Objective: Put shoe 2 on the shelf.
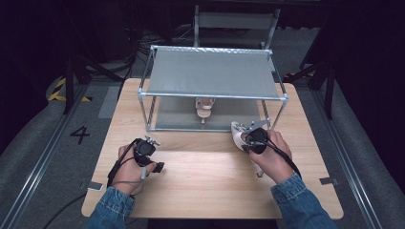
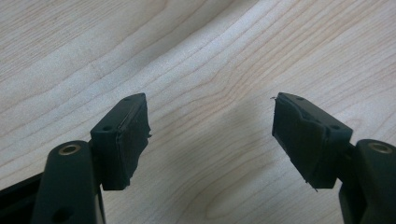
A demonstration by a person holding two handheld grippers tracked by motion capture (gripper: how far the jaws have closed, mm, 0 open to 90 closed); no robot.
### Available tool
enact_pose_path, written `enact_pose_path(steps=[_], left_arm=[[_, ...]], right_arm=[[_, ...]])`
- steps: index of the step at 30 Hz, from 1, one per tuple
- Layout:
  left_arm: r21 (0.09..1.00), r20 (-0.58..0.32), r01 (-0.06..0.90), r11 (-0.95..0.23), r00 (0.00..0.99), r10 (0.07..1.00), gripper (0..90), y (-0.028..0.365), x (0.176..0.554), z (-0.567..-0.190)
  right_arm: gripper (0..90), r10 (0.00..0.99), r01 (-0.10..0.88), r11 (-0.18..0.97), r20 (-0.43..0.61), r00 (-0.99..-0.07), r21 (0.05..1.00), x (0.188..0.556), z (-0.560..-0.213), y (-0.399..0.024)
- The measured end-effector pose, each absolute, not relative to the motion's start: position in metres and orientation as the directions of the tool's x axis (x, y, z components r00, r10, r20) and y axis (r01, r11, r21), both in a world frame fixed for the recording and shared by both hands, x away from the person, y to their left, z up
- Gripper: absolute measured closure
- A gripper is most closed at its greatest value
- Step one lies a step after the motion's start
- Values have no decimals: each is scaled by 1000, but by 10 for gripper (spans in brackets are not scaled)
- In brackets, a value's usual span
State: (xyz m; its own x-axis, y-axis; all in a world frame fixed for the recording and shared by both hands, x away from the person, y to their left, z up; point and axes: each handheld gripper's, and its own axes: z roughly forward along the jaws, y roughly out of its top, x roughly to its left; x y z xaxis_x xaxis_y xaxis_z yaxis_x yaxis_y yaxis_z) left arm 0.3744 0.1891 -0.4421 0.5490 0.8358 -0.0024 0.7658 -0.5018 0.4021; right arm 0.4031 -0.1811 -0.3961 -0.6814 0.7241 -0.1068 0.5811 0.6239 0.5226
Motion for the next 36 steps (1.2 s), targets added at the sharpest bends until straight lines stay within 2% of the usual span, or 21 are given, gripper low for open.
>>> enact_pose_path(steps=[7, 21, 33, 36], left_arm=[[404, -13, 773, -488, 539, 842, 279, 191, 374, -441], [406, -12, 766, -498, 550, 835, 279, 193, 376, -441], [413, -26, 765, -495, 553, 833, 280, 194, 377, -440], [413, -29, 766, -493, 553, 833, 280, 194, 377, -440]], right_arm=[[872, 702, 547, 651, -143, -698, 526, 428, -394, -168], [870, 681, 502, 682, -212, -701, 531, 478, -412, -152], [867, 668, 488, 706, -253, -700, 513, 497, -427, -141], [832, 669, 495, 702, -237, -704, 512, 499, -429, -139]])
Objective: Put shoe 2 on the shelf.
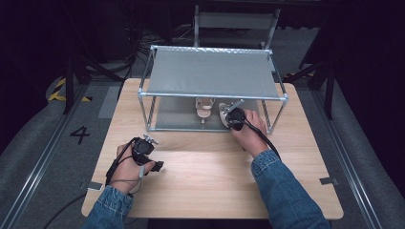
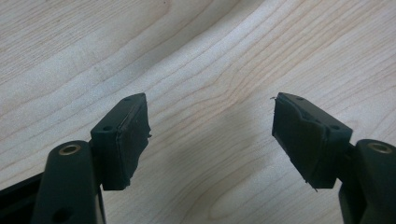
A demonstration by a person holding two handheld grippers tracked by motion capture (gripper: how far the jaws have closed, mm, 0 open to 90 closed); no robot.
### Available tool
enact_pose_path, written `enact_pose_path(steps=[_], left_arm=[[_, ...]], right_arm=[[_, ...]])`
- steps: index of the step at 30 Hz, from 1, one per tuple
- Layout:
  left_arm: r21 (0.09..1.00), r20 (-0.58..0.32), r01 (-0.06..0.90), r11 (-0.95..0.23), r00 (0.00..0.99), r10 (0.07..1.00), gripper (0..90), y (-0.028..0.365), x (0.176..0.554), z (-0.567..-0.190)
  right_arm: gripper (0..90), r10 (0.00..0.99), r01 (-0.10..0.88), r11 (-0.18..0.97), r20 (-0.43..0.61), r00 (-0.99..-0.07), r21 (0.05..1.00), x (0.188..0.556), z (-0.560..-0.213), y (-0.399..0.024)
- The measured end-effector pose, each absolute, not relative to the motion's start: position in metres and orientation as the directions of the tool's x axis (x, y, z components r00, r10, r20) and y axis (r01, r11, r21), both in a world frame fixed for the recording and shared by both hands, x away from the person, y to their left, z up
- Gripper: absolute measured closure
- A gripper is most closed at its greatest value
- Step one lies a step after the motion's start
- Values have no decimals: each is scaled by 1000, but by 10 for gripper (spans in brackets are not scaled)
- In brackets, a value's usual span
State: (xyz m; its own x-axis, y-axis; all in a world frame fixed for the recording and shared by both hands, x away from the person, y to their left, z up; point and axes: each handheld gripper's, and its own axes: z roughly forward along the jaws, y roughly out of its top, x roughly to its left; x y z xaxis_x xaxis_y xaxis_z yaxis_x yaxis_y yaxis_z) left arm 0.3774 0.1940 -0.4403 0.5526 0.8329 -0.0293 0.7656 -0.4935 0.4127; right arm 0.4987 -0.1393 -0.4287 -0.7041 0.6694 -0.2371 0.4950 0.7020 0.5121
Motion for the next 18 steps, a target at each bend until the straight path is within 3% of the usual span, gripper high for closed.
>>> enact_pose_path(steps=[4, 7, 11, 18], left_arm=[[408, -37, 770, -491, 551, 833, 283, 193, 378, -440], [411, -32, 762, -501, 561, 827, 282, 191, 380, -439], [409, -24, 754, -513, 571, 820, 281, 188, 382, -438], [403, -26, 749, -526, 583, 812, 281, 180, 387, -438]], right_arm=[[592, 697, 486, 674, -260, -668, 557, 497, -429, -138], [482, 714, 483, 653, -262, -649, 583, 493, -426, -142], [442, 743, 490, 612, -241, -624, 621, 484, -418, -149], [461, 766, 461, 559, -217, -605, 689, 463, -396, -165]])
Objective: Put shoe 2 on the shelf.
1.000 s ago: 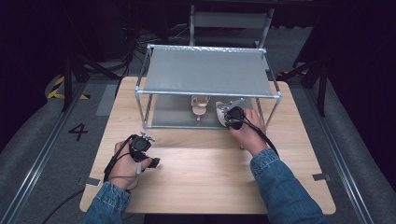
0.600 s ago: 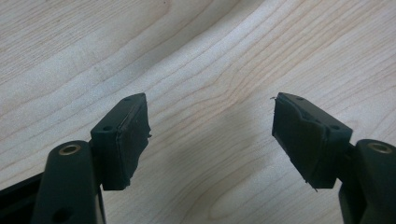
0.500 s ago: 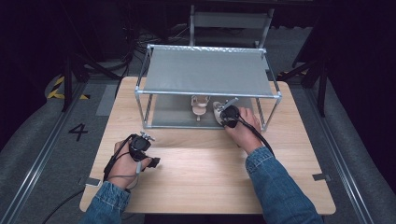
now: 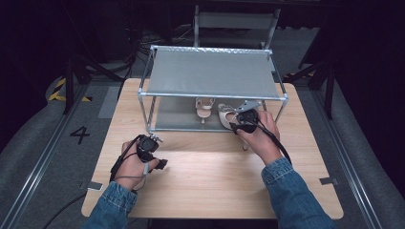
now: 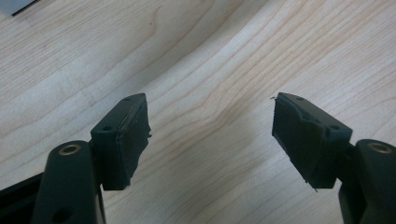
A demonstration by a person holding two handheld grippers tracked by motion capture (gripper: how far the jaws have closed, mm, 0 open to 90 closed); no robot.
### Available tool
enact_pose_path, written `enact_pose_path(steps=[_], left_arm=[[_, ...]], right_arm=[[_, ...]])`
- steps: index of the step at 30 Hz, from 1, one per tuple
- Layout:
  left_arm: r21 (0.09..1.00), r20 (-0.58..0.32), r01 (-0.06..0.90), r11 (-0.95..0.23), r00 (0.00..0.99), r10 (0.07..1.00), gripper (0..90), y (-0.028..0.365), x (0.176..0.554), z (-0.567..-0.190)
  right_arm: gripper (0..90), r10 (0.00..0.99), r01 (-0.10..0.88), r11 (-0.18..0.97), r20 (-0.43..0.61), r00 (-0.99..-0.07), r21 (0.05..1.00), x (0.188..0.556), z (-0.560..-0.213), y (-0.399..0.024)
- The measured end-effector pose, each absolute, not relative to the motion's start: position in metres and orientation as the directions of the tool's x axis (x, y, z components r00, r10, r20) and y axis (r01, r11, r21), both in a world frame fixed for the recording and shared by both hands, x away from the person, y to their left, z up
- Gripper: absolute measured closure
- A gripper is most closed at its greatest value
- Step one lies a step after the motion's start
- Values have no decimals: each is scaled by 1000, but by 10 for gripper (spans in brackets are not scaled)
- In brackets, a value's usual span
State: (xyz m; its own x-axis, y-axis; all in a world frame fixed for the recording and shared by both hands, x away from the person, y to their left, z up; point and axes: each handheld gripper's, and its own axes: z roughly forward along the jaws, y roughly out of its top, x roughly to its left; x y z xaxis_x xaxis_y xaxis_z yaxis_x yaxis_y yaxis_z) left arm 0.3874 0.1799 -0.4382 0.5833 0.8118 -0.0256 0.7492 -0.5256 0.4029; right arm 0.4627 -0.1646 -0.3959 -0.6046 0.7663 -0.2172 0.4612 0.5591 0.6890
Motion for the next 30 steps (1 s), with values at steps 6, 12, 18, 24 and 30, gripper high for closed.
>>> enact_pose_path(steps=[6, 12, 18, 24, 30], left_arm=[[405, -25, 737, -541, 600, 800, 282, 173, 393, -438], [401, -24, 733, -550, 608, 793, 281, 167, 396, -437], [398, -19, 733, -551, 607, 794, 281, 165, 397, -438], [397, -23, 735, -550, 607, 794, 280, 165, 397, -438], [399, -20, 735, -548, 605, 796, 280, 167, 396, -436]], right_arm=[[462, 780, 455, 529, -197, -594, 716, 437, -379, -179], [518, 808, 510, 485, -142, -571, 711, 412, -373, -204], [540, 826, 552, 470, -123, -550, 689, 388, -382, -226], [549, 836, 595, 463, -102, -539, 657, 379, -399, -239], [559, 839, 616, 458, -84, -537, 640, 384, -415, -240]])
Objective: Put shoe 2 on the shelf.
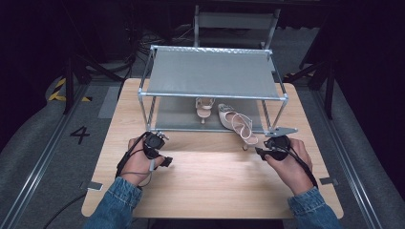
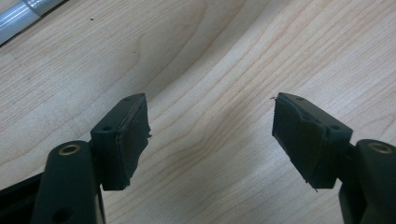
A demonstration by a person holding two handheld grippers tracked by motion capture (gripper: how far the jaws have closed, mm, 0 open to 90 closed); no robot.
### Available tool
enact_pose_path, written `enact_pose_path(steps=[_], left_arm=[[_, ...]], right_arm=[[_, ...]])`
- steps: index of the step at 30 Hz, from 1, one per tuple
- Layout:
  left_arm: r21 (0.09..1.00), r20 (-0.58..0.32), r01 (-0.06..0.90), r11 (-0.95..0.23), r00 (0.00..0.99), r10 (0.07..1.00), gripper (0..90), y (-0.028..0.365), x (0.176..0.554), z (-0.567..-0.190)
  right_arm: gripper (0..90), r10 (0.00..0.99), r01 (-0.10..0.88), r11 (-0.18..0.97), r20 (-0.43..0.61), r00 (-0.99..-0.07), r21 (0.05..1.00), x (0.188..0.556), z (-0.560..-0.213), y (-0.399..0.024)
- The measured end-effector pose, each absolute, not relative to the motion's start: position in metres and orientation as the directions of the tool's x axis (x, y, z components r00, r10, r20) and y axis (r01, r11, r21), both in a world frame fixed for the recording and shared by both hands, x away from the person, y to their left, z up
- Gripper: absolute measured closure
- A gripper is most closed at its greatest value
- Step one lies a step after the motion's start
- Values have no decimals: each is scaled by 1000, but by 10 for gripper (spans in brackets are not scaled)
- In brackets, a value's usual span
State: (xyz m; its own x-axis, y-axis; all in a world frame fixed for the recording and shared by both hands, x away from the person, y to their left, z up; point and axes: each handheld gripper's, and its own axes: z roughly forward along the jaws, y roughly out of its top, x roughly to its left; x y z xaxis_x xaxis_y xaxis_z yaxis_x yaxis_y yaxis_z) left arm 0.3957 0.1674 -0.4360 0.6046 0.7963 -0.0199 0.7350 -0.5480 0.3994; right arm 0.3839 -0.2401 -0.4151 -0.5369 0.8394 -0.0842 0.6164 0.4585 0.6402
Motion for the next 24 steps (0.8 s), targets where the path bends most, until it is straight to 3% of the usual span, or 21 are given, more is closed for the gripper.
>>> enact_pose_path(steps=[12, 19, 24], left_arm=[[393, -23, 742, -543, 599, 801, 279, 170, 394, -438], [393, -25, 746, -538, 594, 804, 279, 173, 392, -438], [391, -29, 747, -538, 594, 804, 278, 174, 391, -438]], right_arm=[[585, 823, 631, 467, -44, -566, 620, 404, -444, -226], [654, 810, 613, 471, -35, -586, 634, 412, -454, -216], [773, 820, 625, 429, 8, -572, 652, 418, -459, -215]])
